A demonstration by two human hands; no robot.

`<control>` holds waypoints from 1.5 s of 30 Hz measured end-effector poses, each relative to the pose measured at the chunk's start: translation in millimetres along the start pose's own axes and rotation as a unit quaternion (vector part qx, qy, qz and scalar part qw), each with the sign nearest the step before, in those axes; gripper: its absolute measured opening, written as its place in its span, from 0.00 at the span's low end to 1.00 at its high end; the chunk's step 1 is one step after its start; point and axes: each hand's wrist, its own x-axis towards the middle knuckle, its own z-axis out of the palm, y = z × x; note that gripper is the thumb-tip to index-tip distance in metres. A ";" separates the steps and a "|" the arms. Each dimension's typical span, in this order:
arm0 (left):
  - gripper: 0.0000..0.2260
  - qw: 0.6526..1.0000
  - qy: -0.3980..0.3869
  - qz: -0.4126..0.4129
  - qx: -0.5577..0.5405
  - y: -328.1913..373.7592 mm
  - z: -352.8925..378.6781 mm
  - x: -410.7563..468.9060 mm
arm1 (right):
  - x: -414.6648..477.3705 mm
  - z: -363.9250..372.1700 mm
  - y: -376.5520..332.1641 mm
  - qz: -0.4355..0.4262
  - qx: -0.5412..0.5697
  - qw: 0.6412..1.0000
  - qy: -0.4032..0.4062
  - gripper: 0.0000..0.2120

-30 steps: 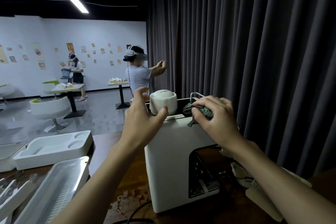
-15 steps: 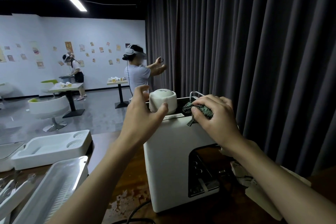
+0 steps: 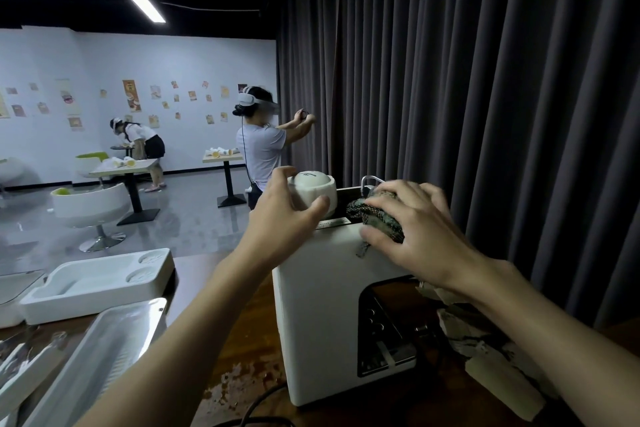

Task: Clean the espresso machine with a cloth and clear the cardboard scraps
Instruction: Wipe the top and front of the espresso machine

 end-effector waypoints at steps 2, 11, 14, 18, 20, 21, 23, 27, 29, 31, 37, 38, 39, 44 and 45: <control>0.33 1.000 0.014 0.003 0.009 0.4 4.1 -2.8 | -2.1 -11.3 1.3 -0.018 -0.050 0.998 -0.030 0.25; 0.33 1.000 -0.029 -0.004 0.006 -6.9 4.6 -0.4 | 32.9 -33.3 -0.7 0.020 -0.008 0.991 -0.133 0.18; 0.33 0.999 -0.042 0.000 0.009 -8.2 3.1 -0.8 | 35.2 -41.4 -1.3 0.001 -0.008 0.986 -0.169 0.17; 0.34 0.998 -0.053 0.008 0.018 -9.5 2.6 0.2 | 37.3 -45.8 -0.9 -0.027 0.012 0.977 -0.211 0.17; 0.33 0.998 -0.059 0.011 0.018 -9.4 2.9 0.7 | 42.3 -42.7 2.1 -0.023 0.018 0.975 -0.219 0.16; 0.32 0.998 -0.057 0.011 0.016 -9.7 3.0 1.0 | 46.5 -39.9 4.1 -0.021 0.021 0.975 -0.222 0.15; 0.32 0.999 -0.052 0.011 0.012 -10.3 3.2 1.4 | 57.9 -33.8 7.1 -0.018 0.018 0.973 -0.229 0.14; 0.32 0.998 -0.055 0.015 0.004 -13.4 4.7 2.5 | 84.3 -8.5 16.9 -0.006 -0.003 0.972 -0.234 0.12; 0.32 0.998 -0.055 0.016 -0.004 -15.2 5.1 2.7 | 96.5 4.6 22.1 0.014 0.000 0.973 -0.228 0.12; 0.31 0.998 -0.054 0.016 -0.012 -17.2 5.5 2.9 | 105.5 14.2 26.6 0.034 0.007 0.974 -0.224 0.12; 0.33 0.998 -0.053 0.017 -0.015 -18.2 5.1 1.7 | 114.2 19.3 29.7 0.051 -0.006 0.971 -0.235 0.13; 0.33 0.998 -0.051 0.017 -0.013 -17.9 4.9 1.5 | 112.0 15.6 28.6 0.053 -0.002 0.968 -0.244 0.15; 0.34 0.999 -0.050 0.016 -0.010 -17.8 4.6 1.3 | 109.0 11.0 27.1 0.050 0.000 0.965 -0.256 0.16; 0.35 0.999 -0.050 0.014 -0.003 -15.6 3.2 0.5 | 87.0 -27.1 20.3 0.022 -0.009 0.953 -0.303 0.20; 0.35 0.999 -0.051 0.013 -0.002 -15.5 3.2 0.3 | 81.3 -34.0 19.0 0.014 -0.018 0.951 -0.307 0.21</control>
